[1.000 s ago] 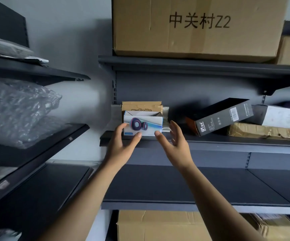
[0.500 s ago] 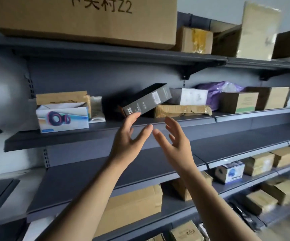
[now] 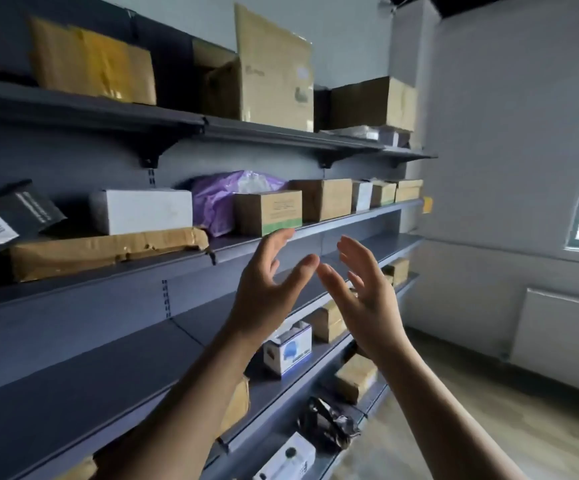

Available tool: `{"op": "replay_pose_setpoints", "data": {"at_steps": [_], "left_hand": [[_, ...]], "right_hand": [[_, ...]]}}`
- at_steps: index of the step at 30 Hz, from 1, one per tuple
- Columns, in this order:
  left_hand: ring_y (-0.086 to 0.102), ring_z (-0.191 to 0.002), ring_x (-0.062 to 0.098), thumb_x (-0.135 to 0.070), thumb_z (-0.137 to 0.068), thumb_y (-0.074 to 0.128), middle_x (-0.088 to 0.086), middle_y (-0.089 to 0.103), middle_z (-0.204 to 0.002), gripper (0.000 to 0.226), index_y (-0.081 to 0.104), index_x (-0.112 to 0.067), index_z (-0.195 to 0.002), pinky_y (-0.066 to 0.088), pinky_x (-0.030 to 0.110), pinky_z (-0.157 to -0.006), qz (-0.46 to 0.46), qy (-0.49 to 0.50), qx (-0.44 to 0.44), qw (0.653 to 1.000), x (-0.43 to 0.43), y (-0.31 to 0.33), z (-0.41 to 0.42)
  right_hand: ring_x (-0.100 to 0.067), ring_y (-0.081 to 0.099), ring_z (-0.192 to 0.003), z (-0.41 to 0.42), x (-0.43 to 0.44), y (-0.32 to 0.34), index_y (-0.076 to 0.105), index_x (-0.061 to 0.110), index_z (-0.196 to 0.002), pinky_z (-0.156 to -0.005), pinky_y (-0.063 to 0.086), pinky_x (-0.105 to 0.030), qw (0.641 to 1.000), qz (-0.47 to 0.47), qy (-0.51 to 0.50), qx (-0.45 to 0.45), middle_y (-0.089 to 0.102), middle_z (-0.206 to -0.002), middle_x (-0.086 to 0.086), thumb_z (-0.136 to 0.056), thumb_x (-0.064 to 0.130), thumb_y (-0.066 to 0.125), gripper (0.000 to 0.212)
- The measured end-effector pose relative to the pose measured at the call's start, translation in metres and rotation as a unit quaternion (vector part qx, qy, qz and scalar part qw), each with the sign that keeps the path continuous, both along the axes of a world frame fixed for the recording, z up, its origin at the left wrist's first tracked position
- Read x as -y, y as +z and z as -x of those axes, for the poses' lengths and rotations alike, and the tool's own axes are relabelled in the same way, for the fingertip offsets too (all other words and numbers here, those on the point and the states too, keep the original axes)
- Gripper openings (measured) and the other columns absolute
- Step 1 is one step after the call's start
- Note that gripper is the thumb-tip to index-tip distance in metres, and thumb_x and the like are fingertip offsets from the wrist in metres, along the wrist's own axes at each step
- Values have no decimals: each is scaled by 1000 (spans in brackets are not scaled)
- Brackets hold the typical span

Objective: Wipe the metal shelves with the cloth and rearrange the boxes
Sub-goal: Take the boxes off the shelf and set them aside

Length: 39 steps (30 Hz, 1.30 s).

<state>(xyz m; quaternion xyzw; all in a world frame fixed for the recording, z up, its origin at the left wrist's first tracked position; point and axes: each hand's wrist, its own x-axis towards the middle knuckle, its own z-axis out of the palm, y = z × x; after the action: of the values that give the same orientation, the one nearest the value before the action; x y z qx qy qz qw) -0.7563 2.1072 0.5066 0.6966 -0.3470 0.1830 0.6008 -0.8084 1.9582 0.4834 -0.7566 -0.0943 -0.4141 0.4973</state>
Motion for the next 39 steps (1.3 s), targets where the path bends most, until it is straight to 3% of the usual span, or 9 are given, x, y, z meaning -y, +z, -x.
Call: {"op": "replay_pose_setpoints", "data": {"at_steps": [3,9,14,19,22,27,33,39], "left_hand": [[42,-138,-1,-73,-76,55,-10,49,-151,81,48,-28,-144,33,32,-120,1,-33,8,999,62,2,-13],[44,-139,4,-76,-74,51,-10,48,-151,82,47,-30,-142,35,28,-117,-24,-83,18,996,167,-4,-43],[45,-137,2,-74,-76,52,-10,50,-150,78,48,-29,-141,36,27,-116,-27,-122,20,992,235,-12,-79],[44,-136,0,-74,-76,51,-13,49,-149,78,47,-31,-142,34,12,-107,-22,-157,28,987,301,-22,-134],[44,-138,1,-75,-78,52,-15,48,-149,76,46,-34,-142,36,20,-111,-19,-176,35,984,349,-22,-179],[44,-139,3,-79,-76,50,-13,47,-151,82,44,-32,-144,35,17,-108,-4,-201,42,979,433,-9,-257],[44,-138,-1,-81,-77,52,-12,49,-149,84,45,-29,-143,36,29,-118,7,-253,40,967,535,-6,-323],[43,-138,-1,-91,-71,51,-12,50,-149,97,47,-27,-144,35,36,-120,7,-294,26,955,640,-16,-371]], "right_hand": [[7,48,-129,0,58,2,47,29,-145,-103,36,-13,999,4,-32,-1,51,-141,18,-80,63,62,74],[-1,50,-132,-12,153,-2,47,29,-145,-106,39,-19,993,12,-121,-6,54,-145,12,-80,68,61,77],[-3,54,-130,-36,212,-12,48,31,-145,-107,42,-23,986,12,-166,-11,57,-144,9,-72,89,53,93],[-6,54,-130,-78,269,-17,50,26,-145,-111,44,-34,981,8,-195,-12,58,-143,9,-75,77,57,87],[-4,54,-130,-118,310,-15,50,27,-144,-112,44,-33,976,14,-216,-16,58,-142,10,-75,79,56,87],[-8,53,-132,-190,389,7,51,28,-143,-111,45,-33,970,5,-242,9,58,-144,8,-68,91,53,98],[4,54,-127,-249,482,6,52,31,-140,-111,46,-35,962,-8,-273,16,60,-138,13,-72,85,57,87],[2,56,-126,-293,575,-2,55,35,-135,-111,47,-39,954,-39,-296,32,62,-134,17,-73,76,65,75]]}}
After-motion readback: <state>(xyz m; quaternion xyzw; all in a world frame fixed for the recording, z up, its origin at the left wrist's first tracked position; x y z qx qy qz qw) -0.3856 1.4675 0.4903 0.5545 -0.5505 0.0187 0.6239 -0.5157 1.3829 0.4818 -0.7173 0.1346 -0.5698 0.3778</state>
